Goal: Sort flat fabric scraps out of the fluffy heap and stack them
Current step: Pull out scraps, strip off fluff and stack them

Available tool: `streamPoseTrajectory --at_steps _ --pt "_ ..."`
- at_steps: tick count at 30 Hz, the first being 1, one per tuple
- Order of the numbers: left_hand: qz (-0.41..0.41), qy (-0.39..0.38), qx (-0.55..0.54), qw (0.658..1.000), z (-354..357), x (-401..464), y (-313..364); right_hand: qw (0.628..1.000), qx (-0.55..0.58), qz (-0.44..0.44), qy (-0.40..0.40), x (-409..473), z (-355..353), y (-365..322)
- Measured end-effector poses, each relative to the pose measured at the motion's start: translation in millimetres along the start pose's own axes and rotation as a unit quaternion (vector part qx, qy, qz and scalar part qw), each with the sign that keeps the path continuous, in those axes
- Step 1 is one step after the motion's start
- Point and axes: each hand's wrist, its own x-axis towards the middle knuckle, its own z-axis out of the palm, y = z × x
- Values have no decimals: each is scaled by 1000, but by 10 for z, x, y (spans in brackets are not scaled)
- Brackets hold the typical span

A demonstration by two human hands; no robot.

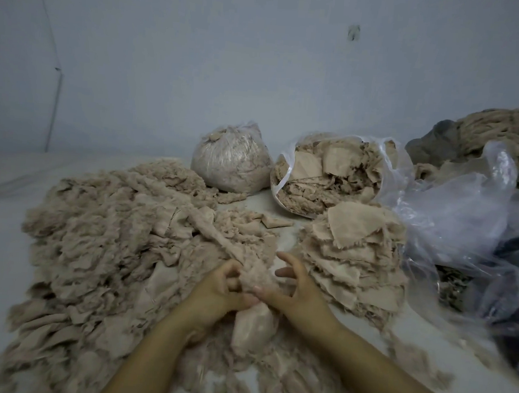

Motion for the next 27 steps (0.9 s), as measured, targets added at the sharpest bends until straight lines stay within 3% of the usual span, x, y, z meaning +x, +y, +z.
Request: streamPoseTrajectory --at_steps 2,4,6,8,10,13,17,20,23,25,27 --pt "-20 -49 40 998 31 -22 -23 997 78 5 2 29 -14 5" --pt "-29 -32 52 998 68 -25 -24 991 130 -1 35 39 -23 16" --pt "-37 19 -42 998 90 6 -4 990 125 -12 63 19 -26 30" --pt "-55 34 -204 977 96 27 36 993 117 -17 25 -26 -5 39" --pt "-74 54 -247 965 106 22 63 993 118 -7 -1 -77 33 70" --pt "-61 124 -157 978 129 28 29 981 188 47 12 -103 30 82" --pt "-27 126 -74 989 212 12 -7 986 158 36 -30 -111 66 85" --pt "5 162 -61 985 263 -1 16 977 195 27 80 -59 94 67" --pt "45 297 -71 951 143 23 86 954 250 49 159 -13 -46 101" --pt "52 286 -36 956 111 16 96 951 272 57 132 -13 -111 115" --pt "52 214 -1 975 221 -15 68 950 299 78 53 -10 -58 96"
